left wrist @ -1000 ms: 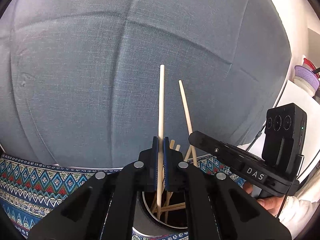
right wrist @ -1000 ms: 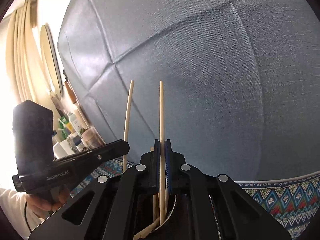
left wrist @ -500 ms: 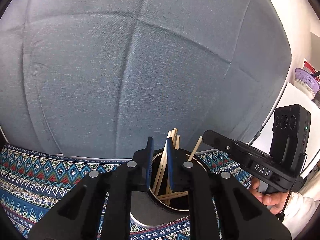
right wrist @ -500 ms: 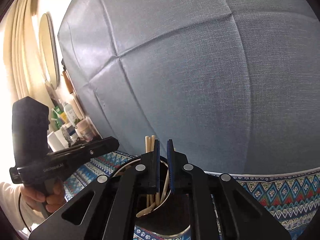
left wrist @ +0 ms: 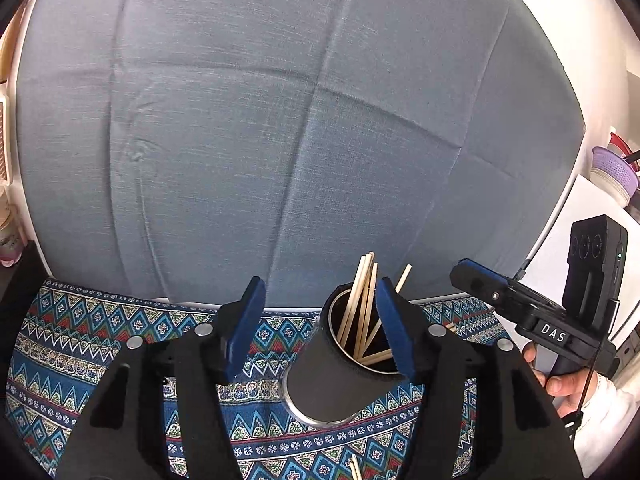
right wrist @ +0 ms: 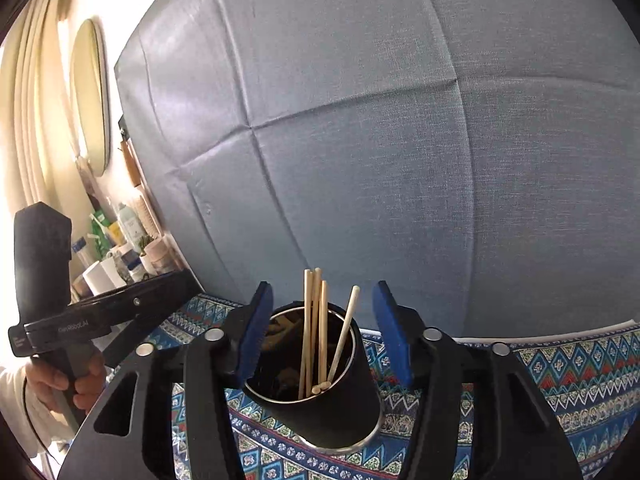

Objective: Organize utensils
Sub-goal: 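Drop left tool's stick into holder and open while right tool releases its stick, then withdraw both open tools from holder down toward the remaining sticks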

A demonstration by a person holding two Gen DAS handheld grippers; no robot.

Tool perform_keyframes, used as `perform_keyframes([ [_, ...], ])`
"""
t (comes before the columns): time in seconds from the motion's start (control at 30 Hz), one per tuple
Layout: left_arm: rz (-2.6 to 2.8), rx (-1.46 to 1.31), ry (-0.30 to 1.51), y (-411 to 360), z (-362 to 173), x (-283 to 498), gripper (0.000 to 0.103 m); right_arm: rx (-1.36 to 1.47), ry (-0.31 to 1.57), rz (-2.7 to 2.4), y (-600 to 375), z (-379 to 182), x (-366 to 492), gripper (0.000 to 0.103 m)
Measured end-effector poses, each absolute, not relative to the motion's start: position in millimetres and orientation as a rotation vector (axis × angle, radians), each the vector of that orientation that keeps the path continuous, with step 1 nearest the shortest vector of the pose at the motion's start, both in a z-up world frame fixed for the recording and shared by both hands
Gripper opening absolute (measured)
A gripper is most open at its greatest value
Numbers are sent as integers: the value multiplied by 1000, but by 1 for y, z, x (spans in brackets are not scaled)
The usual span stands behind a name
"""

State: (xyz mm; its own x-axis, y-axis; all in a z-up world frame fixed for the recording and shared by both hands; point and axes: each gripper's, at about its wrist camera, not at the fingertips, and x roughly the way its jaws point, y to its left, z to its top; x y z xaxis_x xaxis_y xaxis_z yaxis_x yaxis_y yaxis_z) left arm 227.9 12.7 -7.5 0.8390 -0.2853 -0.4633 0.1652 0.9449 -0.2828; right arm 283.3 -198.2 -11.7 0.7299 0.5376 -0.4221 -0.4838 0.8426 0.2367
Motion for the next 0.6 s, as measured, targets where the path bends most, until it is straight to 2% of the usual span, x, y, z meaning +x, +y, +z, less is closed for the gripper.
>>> perform_keyframes([
  [0.03, -240, -240, 524, 15, -7, 224, 61, 113, 498, 558, -198, -10, 280, 57],
  [0.1, -232, -239, 533, 19, -11, 216, 69, 113, 502, 548, -199, -8, 274, 62],
  [0.17, -235, -234, 547, 21, -14, 209, 71, 112, 506, 541, -200, -8, 267, 66],
  [0.2, -234, -230, 557, 22, -16, 207, 76, 110, 509, 536, -201, -8, 263, 68],
  [0.33, -249, -232, 622, 22, -26, 201, 83, 110, 535, 513, -206, -11, 250, 87],
  [0.37, -243, -232, 634, 21, -29, 199, 88, 114, 549, 504, -207, -13, 247, 87],
  [0.43, -241, -236, 643, 20, -34, 197, 89, 131, 582, 495, -212, -17, 243, 87],
  [0.5, -234, -241, 665, 21, -39, 193, 95, 149, 619, 473, -216, -22, 240, 87],
  [0.6, -235, -234, 687, 20, -47, 187, 97, 186, 653, 442, -226, -32, 234, 87],
])
